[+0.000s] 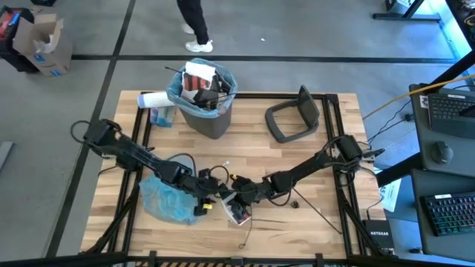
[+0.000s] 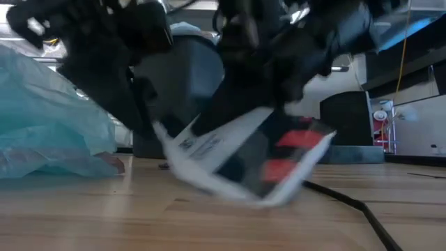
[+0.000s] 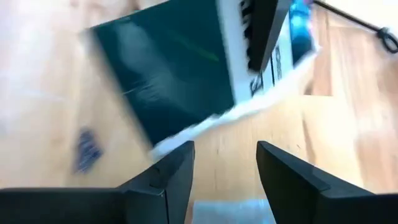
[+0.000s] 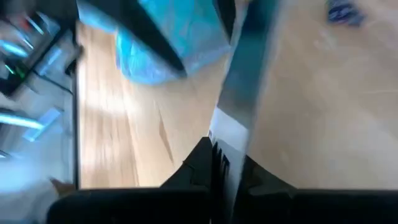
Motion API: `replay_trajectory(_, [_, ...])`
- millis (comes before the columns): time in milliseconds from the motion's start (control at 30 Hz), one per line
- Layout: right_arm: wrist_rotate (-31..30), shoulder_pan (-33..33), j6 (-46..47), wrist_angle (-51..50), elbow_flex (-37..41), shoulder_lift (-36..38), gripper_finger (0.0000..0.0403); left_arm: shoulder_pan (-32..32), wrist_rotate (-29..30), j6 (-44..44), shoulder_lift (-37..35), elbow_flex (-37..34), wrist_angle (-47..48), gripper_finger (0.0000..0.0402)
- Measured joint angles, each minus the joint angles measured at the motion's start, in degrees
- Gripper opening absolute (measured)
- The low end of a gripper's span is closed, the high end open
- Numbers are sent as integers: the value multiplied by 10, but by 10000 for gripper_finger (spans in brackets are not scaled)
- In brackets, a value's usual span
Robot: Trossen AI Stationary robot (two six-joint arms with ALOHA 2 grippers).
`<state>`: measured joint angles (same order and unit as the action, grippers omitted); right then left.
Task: Pick and place trash into bin
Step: Put the white paper into the trash bin, then put the blue paper into the trash bin
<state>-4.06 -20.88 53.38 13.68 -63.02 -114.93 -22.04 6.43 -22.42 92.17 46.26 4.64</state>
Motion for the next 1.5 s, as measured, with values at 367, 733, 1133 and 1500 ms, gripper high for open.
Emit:
replay_trajectory(367, [-61, 39, -274, -351, -204, 117, 2, 2, 105, 31, -267, 59, 255, 134])
replay_trajectory(733, [-135, 162, -537, -433, -475, 121, 2, 17, 305, 186, -515, 71, 293, 117])
replay_trajectory(1133, [-23, 348, -507, -258, -536, 96, 3, 42, 345, 216, -586, 71, 293, 117])
replay_trajectory(1500, [-8, 370, -571, -319, -535, 53, 145, 42, 345, 143, -555, 46, 291, 117])
